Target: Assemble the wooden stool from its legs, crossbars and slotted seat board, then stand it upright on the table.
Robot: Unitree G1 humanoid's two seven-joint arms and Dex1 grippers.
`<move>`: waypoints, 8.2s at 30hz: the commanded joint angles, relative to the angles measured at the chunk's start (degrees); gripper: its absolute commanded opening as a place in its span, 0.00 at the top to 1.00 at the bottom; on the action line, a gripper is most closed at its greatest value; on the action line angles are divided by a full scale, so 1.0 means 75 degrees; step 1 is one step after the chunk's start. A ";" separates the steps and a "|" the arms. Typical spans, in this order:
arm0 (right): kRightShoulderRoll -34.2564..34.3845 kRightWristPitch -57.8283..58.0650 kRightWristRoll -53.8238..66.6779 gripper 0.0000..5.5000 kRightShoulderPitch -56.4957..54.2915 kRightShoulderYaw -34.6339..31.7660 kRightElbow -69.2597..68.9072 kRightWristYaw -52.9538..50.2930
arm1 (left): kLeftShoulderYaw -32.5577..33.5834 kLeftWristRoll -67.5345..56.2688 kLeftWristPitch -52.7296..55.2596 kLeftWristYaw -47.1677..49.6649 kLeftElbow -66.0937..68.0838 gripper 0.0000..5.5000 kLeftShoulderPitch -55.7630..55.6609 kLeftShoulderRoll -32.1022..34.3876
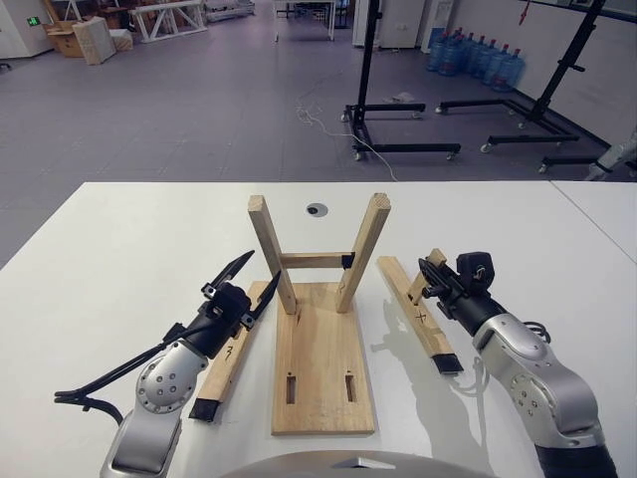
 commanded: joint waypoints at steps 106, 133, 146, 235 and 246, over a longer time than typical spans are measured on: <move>-0.0027 0.3173 -0.0843 0.17 0.0753 -0.0518 -0.0323 0.1182 | 0.0072 0.0121 -0.0017 0.0092 0.0060 0.50 0.0136 0.0005; -0.0185 -0.0084 0.0853 0.63 -0.3449 -0.2697 0.4414 0.3924 | 0.0762 -0.3964 0.1187 -0.1013 -0.0317 0.50 0.0137 -0.0235; 0.0155 0.3068 0.7624 0.63 -0.2381 -0.2982 0.0269 0.5097 | 0.1831 -0.7592 0.3572 -0.2232 -0.1515 0.50 -0.0132 0.1245; -0.1234 0.1460 0.1803 0.30 -0.2540 0.1369 0.1503 0.8732 | 0.2953 -0.9986 0.4607 -0.3219 -0.1272 0.63 -0.0904 0.0820; -0.2449 0.1515 0.1852 0.30 -0.2304 0.0343 0.1778 0.9055 | 0.3387 -0.9796 0.5581 -0.4297 -0.1355 0.63 -0.0249 0.2613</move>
